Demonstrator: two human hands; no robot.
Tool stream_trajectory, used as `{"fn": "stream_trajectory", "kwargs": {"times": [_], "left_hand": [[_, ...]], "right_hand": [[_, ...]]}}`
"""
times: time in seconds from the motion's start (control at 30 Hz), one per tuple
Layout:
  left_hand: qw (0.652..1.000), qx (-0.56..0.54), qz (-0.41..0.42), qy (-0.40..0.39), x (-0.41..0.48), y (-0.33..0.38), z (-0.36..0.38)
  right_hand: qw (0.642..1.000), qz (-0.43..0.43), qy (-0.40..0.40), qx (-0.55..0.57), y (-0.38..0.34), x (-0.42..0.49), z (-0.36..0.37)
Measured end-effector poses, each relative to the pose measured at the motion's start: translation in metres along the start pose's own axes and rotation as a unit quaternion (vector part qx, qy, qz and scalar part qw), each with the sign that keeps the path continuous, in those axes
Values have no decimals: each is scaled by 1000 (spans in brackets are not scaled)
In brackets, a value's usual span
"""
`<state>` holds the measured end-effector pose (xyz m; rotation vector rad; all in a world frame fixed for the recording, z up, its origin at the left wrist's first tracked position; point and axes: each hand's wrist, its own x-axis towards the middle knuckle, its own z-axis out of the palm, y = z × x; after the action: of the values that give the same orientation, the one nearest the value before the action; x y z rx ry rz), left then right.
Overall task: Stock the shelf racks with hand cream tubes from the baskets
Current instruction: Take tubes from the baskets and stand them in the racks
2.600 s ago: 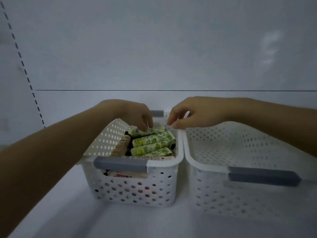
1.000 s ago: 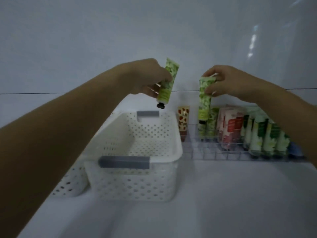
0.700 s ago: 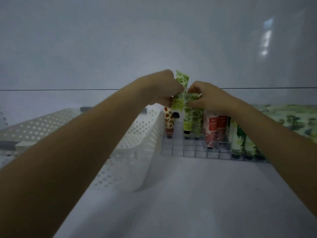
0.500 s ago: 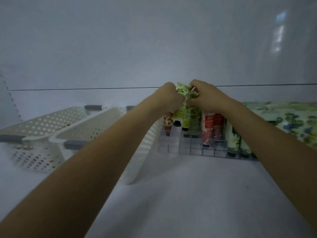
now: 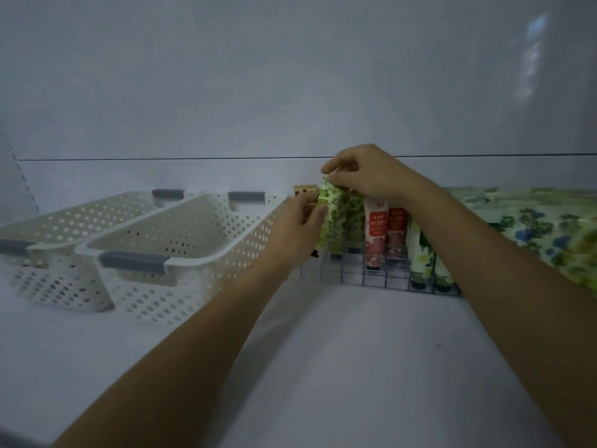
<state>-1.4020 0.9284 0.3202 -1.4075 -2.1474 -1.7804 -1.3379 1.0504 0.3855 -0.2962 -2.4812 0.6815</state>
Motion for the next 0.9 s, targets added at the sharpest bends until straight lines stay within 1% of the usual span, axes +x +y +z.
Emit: {"fn": "stream_trajectory", "kwargs": {"times": [0.07,0.1,0.2,0.27,0.33,0.4,0.47,0.6,0.77,0.9], "left_hand": [[1000,8,1,-12,2,-6,1],[999,29,3,-23,3,-9,2],[989,137,7,-56,3,-18,3],[974,210,16,-80,0,-26,3],[950,291,38,-106,-4,-32,3],[935,330,48,-123,-6,-36,3],[928,345,43,-135,-8,-37,4],[923,363,29,-125,-11,-30,8],[914,394,4,-101,-5,-12,14],[884,456,4,-105,16,16,11]], "right_hand": [[1000,-7,16,-1,0,-1,-3],[1000,-6,28,2,0,-2,-6],[998,1,60,-18,3,-3,-14],[996,-2,77,-54,6,-3,-17],[993,-2,90,-81,9,-5,-19],[990,-1,100,-100,11,-6,-21],[987,-2,106,-119,11,-6,-20],[981,-4,82,-176,9,-6,-12],[978,15,-1,-207,8,-7,-7],[982,20,9,-185,9,-6,-10]]}}
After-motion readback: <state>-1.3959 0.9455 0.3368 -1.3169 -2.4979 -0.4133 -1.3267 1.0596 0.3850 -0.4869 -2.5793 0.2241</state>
